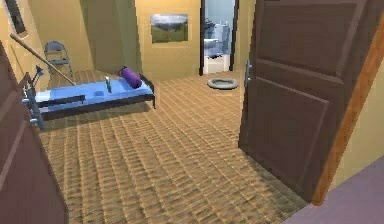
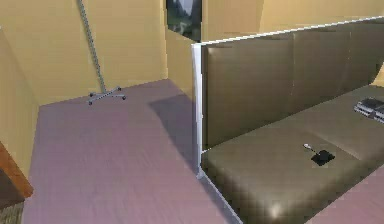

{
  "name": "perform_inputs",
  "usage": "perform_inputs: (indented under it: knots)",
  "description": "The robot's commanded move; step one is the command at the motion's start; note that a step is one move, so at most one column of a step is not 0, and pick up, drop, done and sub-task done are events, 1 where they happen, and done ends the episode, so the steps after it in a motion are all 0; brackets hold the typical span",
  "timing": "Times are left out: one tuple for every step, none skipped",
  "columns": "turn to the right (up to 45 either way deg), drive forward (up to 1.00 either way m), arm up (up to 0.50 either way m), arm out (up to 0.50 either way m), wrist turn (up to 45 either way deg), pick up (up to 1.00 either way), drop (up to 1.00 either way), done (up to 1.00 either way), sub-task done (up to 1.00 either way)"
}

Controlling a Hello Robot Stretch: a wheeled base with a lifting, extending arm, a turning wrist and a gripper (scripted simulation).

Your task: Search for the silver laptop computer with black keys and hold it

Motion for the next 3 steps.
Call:
perform_inputs:
  knots:
    - [0.0,0.35,0.0,0.0,0.0,0.0,0.0,0.0,0.0]
    - [-6.0,0.0,0.0,0.0,0.0,0.0,0.0,0.0,0.0]
    - [0.0,1.0,0.0,0.0,0.0,0.0,0.0,0.0,0.0]
